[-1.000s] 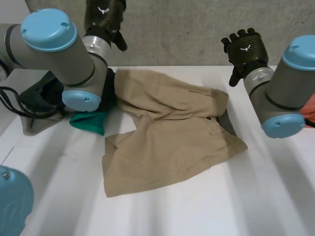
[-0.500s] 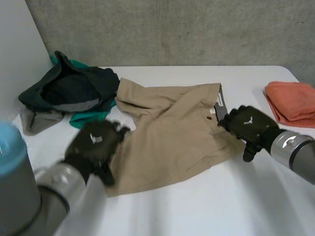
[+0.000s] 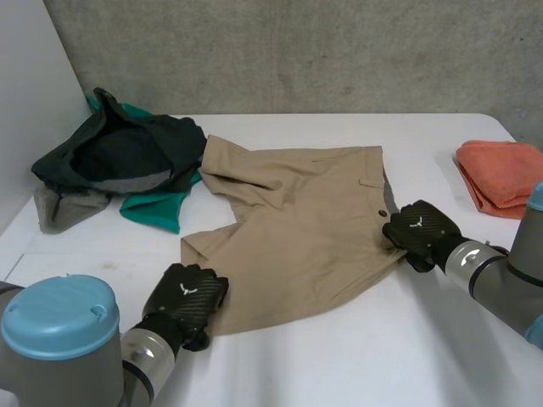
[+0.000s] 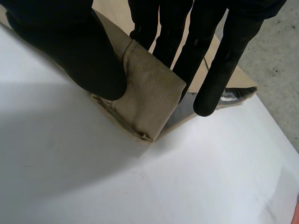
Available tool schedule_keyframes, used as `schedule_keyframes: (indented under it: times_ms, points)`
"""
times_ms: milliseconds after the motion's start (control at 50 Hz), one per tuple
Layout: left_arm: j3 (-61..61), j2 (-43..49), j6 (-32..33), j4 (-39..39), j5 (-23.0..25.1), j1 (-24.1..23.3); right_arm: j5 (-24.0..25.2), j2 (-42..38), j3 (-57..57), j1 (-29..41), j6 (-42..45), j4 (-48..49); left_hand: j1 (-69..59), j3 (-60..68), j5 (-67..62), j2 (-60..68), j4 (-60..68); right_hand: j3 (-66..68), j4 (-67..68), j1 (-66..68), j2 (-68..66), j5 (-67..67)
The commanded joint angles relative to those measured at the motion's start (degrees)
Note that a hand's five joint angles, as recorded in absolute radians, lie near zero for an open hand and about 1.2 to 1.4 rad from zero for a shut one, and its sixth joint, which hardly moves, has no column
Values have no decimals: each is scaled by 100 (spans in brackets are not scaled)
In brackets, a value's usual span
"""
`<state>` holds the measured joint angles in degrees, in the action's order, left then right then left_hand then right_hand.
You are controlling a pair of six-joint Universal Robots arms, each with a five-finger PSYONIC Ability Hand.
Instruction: Fold the laundry.
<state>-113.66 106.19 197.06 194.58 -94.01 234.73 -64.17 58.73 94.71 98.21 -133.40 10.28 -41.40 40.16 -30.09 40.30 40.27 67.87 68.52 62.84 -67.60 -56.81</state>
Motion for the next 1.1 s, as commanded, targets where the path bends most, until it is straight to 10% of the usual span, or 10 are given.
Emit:
schedule_keyframes:
  times_ms: [20, 80, 420, 480, 920, 1100]
  points:
    - [20, 130, 61, 440, -4, -7, -52, 358, 407, -30, -11, -61, -1791, 1915, -1922, 1901, 1904, 1213, 1148, 1716, -1240, -1319]
    - [28, 130, 70, 625, -21, -7, -70, 464, 513, -47, -19, -69, -3805, 3930, -3937, 3916, 3919, 1213, 1148, 1716, -1240, -1319]
    - [-200, -617, 351, 107, 5, -191, -351, 1888, 777, -197, -37, -1818, -3860, 3984, -3991, 3970, 3973, 1213, 1148, 1716, -1240, -1319]
    - [-209, -661, 351, 28, 23, -200, -360, 1906, 777, -188, -46, -1819, -152, 276, -284, 262, 265, 1213, 1148, 1716, -1240, -1319]
    - [-51, 59, 395, -43, 243, -130, -386, 1756, 777, -293, -221, -1371, 579, -455, 447, -468, -466, 1213, 1148, 1716, -1240, -1319]
    - [125, 306, 395, 141, 181, -121, -395, 1634, 689, -311, -714, -1221, -2139, 2263, -2270, 2249, 2252, 1213, 1148, 1716, -1240, -1319]
